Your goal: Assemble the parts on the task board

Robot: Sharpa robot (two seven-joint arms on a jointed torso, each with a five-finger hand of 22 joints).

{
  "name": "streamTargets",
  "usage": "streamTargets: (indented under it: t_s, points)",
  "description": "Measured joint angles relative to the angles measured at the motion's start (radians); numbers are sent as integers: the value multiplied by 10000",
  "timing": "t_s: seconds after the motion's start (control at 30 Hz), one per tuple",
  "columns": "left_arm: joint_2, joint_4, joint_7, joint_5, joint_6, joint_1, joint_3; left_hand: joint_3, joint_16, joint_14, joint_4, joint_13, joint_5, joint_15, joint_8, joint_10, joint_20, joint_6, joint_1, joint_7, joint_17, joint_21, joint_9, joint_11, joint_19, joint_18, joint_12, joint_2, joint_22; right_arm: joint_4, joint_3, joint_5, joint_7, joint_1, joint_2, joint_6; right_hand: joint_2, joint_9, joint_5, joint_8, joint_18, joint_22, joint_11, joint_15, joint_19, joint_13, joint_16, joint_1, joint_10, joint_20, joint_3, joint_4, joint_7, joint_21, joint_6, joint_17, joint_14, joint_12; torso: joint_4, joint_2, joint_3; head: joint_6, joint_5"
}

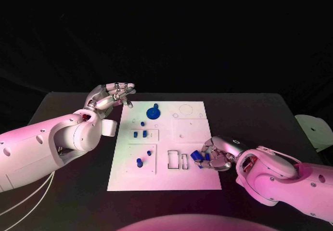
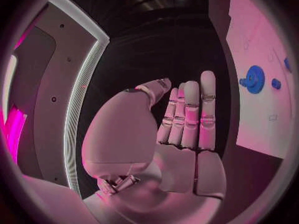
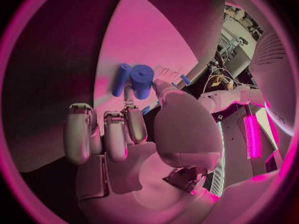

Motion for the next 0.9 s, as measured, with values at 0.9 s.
streamTargets:
  t_s: [0.9]
  points:
    - [-34, 6, -16, -3, 2, -1, -1, 0, 0, 0, 0, 8, 0, 0, 0, 1, 0, 0, 0, 0, -7, 0, 0, 0, 0, -1, 0, 0, -8, 3, 18, -335, -124, -333, 311, -556, 507, -64, 257, 19, 0, 6, -125, -130, 32, -2, 39, 354, 125, -40, -66, -47, -143, 48, 248, -2, 50, 116, -3, -2, -6, 20, 15]
